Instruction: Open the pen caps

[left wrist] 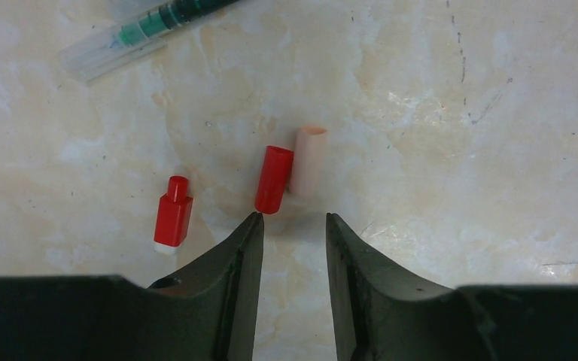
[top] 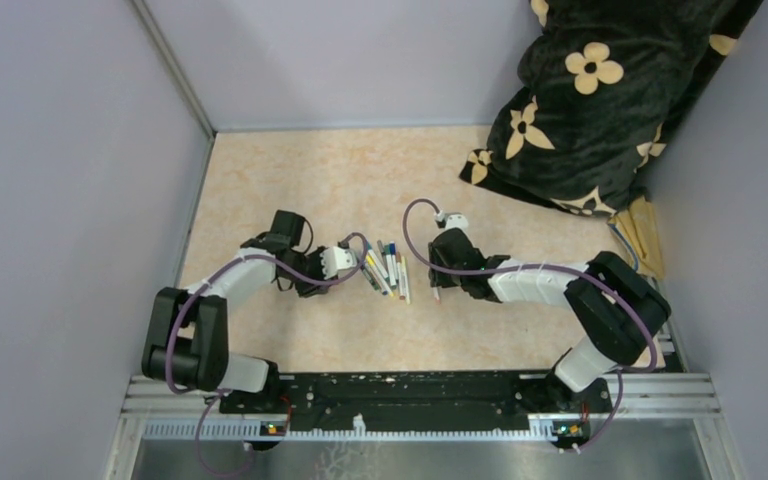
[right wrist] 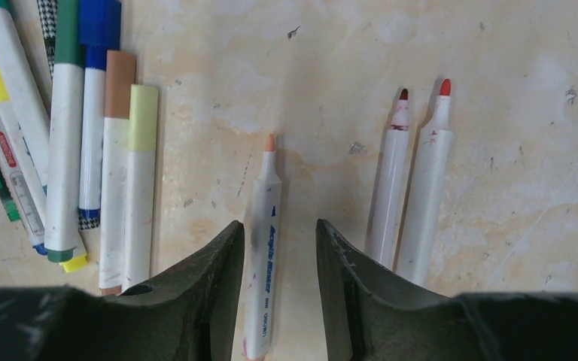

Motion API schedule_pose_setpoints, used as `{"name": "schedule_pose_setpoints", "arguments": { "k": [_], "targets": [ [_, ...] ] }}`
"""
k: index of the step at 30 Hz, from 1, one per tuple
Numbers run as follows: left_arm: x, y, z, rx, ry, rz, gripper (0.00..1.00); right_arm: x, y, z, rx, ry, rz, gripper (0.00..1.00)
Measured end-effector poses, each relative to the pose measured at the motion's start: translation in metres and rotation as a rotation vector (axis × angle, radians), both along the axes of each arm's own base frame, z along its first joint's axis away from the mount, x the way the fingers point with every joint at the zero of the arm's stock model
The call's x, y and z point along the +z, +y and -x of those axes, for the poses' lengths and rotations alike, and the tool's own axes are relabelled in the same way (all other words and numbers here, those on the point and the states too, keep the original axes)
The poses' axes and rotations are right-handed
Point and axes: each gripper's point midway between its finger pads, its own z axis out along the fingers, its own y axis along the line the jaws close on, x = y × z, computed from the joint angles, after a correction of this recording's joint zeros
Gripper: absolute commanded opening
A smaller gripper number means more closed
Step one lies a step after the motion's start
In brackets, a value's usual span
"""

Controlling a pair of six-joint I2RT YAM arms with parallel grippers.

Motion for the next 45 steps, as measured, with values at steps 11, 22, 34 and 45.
{"name": "schedule_pose_setpoints", "arguments": {
  "k": [11, 22, 34, 45],
  "targets": [
    [0.019, -0.002, -0.012, 0.027, -0.027, 0.008, 0.57, 0.038, 0.056, 0.015, 0.125, -0.073, -0.004, 0.37],
    [0.092, -0.008, -0.037, 0.104, -0.069, 0.137, 0.79, 0.018, 0.067, 0.015, 0.148, -0.032, 0.013, 0.32],
    [0.112, 0.017, -0.045, 0.280, -0.002, 0.257, 0.81, -0.001, 0.068, 0.014, 0.149, -0.018, 0.034, 0.24],
    [0.117, 0.017, -0.049, 0.299, 0.066, 0.343, 0.99, -0.001, 0.065, 0.010, 0.142, -0.051, 0.050, 0.00]
  ]
}}
